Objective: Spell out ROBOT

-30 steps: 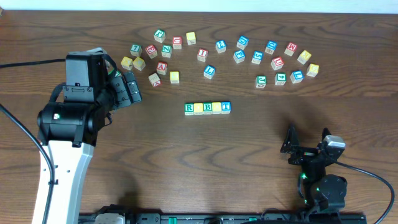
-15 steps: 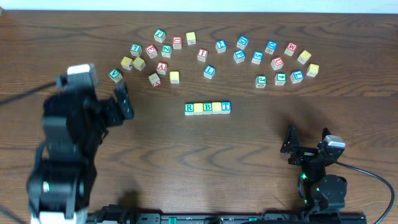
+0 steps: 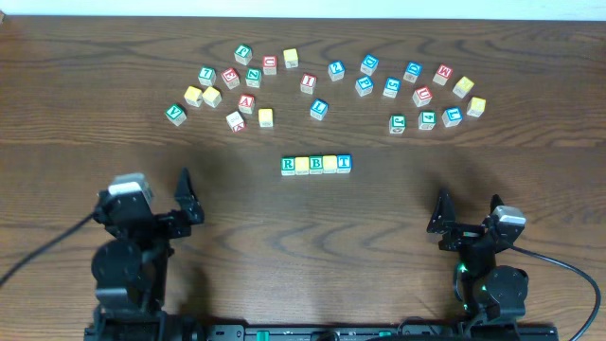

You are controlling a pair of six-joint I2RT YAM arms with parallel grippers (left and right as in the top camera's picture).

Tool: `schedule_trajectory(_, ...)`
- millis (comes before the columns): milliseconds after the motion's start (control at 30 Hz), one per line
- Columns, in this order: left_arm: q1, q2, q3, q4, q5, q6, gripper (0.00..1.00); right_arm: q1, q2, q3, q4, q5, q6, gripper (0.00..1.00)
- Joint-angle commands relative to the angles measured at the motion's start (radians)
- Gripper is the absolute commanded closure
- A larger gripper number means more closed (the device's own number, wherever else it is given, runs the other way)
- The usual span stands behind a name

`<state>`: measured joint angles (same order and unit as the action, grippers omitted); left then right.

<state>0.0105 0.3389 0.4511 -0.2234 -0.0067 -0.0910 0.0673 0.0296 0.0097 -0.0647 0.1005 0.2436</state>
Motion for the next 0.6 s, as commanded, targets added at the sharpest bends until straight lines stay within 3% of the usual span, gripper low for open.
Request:
schedule_trajectory(0, 0.004, -0.093, -0.108, 0.055, -0.013, 0.048, 0.02, -0.008, -0.008, -0.004, -0.001, -0.006, -0.013, 0.01)
schedule_trajectory(567, 0.004, -0.338, -0.409, 0.220, -0.013, 0.132, 0.02, -0.008, -0.008, -0.004, -0.001, -0.006, -0.013, 0.01)
